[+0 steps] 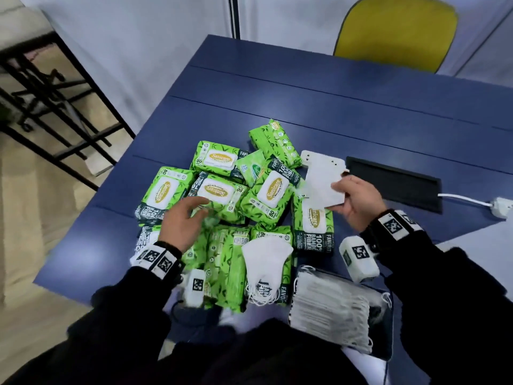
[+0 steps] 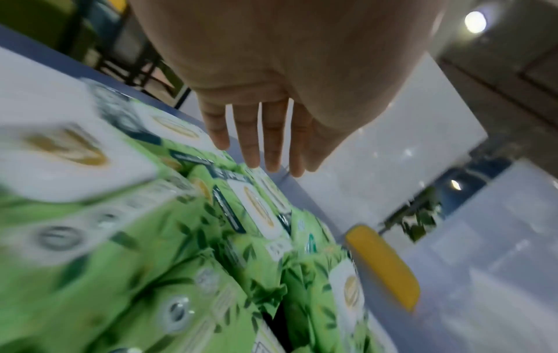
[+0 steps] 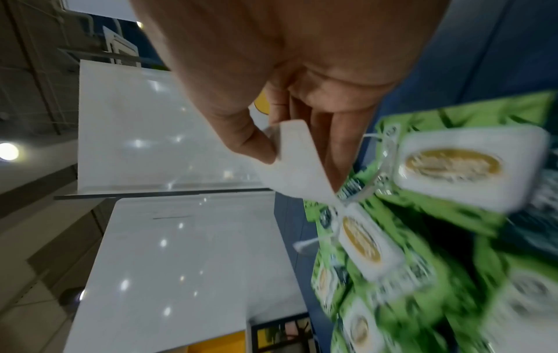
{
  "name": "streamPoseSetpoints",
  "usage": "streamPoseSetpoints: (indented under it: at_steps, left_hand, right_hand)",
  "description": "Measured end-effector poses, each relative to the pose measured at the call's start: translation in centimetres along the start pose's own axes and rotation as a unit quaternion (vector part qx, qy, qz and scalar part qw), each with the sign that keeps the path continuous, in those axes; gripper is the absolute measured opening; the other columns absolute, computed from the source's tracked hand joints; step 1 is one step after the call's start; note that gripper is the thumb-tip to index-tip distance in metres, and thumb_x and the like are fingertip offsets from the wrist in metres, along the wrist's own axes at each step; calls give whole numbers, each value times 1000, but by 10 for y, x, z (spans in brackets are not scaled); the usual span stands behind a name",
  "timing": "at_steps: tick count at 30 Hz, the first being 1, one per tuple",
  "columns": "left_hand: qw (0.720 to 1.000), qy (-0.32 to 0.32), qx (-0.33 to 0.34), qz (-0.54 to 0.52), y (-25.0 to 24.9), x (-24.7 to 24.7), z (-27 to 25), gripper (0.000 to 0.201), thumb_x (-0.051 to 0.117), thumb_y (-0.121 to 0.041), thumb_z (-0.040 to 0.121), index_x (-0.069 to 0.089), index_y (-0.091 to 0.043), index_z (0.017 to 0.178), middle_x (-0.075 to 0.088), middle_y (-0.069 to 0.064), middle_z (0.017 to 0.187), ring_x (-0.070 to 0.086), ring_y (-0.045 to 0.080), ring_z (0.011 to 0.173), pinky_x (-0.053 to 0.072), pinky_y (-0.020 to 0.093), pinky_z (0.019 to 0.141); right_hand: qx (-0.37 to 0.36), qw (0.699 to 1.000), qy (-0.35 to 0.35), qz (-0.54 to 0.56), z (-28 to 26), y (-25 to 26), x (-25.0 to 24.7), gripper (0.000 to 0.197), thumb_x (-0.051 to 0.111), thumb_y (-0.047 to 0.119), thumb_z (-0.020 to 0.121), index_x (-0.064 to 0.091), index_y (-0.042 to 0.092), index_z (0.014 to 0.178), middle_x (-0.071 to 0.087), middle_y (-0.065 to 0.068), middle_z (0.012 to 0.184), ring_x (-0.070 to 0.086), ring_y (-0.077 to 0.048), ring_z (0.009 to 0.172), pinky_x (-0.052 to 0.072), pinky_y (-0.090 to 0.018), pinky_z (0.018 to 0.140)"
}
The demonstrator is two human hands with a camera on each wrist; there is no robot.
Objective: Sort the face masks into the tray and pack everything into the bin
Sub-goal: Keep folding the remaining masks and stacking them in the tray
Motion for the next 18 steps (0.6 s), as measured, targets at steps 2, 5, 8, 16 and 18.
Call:
streamPoseSetpoints:
  at_steps: [2,5,8,16,18]
  left_hand:
    - [997,-46,-31,-54,20,-24,-22,19,70,-17,96,75,-35,98,75,-5,109,68,12,102,54,39,98]
    - [991,-89,-68,-70,58,-59,-47,35,72,-13,93,75,-47,83,76,-9,99,69,12,97,51,33,96]
    - [988,-96,-102,-64,87,-83,-63,31,76,-13,89,76,-44,86,77,-8,99,71,16,99,54,41,100]
    - [990,-39,-95,101,121,-101,-60,32,80,-17,84,72,-24,114,64,4,115,65,24,104,46,34,95]
    - [987,-11,-80,142,129,-98,-54,36,83,-24,79,68,-28,111,56,2,116,63,26,106,49,36,93]
  right_hand:
    - [16,1000,-2,12,-27,-21,12,24,51,-10,91,54,10,77,64,-11,83,66,-29,78,60,-40,58]
    - [60,996,-25,55,-54,-56,27,28,45,-10,89,64,6,103,67,-15,104,65,-33,90,59,-40,62]
    - [111,992,4,65,-74,-80,46,43,43,-5,89,64,1,126,68,-20,125,66,-43,111,56,-54,83]
    - [111,993,45,16,-111,-104,124,33,57,3,94,63,-3,126,66,-27,126,66,-41,111,53,-54,90]
    - [107,994,37,4,-117,-111,140,30,63,4,94,62,-4,123,68,-28,121,68,-38,100,57,-48,80]
Point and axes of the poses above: each hand's wrist, its own z-axis towards the middle knuckle, its own x-axis out of the palm, y = z × x, the point moved 1 cm from there along z, towards the middle knuckle
